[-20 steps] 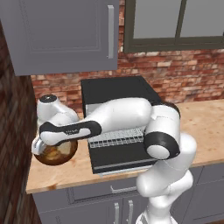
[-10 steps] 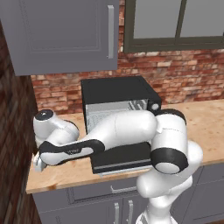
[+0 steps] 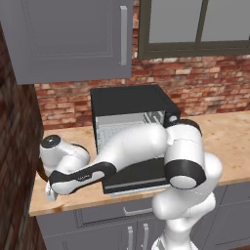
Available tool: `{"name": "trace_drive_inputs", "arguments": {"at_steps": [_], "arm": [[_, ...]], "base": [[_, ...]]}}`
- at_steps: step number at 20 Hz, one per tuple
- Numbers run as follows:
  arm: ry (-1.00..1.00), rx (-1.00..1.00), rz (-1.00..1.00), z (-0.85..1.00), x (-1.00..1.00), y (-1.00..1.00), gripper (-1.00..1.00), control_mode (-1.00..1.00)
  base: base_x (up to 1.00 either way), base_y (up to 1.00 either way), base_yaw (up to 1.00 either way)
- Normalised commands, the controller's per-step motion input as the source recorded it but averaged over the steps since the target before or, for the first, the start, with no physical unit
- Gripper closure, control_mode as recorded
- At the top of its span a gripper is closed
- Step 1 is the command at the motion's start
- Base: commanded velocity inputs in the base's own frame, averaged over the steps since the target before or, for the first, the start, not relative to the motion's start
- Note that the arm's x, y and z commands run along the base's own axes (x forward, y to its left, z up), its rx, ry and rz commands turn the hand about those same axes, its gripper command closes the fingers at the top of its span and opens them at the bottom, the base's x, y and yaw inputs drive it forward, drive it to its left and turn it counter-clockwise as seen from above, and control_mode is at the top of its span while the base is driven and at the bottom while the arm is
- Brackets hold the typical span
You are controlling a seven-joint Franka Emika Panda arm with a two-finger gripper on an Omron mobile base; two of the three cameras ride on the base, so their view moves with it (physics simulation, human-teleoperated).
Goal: Pick up the heated bread from the toaster oven and place it in the bowl. Then move the bread bowl to the dining counter.
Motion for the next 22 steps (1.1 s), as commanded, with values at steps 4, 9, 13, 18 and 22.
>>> {"name": "trace_drive_inputs", "arguments": {"at_steps": [4, 9, 13, 18, 22], "arm": [[-0.09, -0.05, 0.06, -0.07, 0.17, 0.0, -1.0, -1.0], [-0.1, -0.06, 0.05, -0.12, 0.11, 0.07, -1.0, -1.0], [-0.04, -0.05, 0.05, -0.25, 0.24, 0.12, -1.0, -1.0], [-0.05, -0.04, 0.03, -0.08, 0.29, 0.17, -1.0, -1.0], [-0.12, -0.05, 0.0, 0.04, 0.16, 0.1, -1.0, -1.0]], "base": [[0.0, 0.0, 0.0], [0.0, 0.0, 0.0], [0.0, 0.0, 0.0], [0.0, 0.0, 0.0], [0.0, 0.0, 0.0]]}}
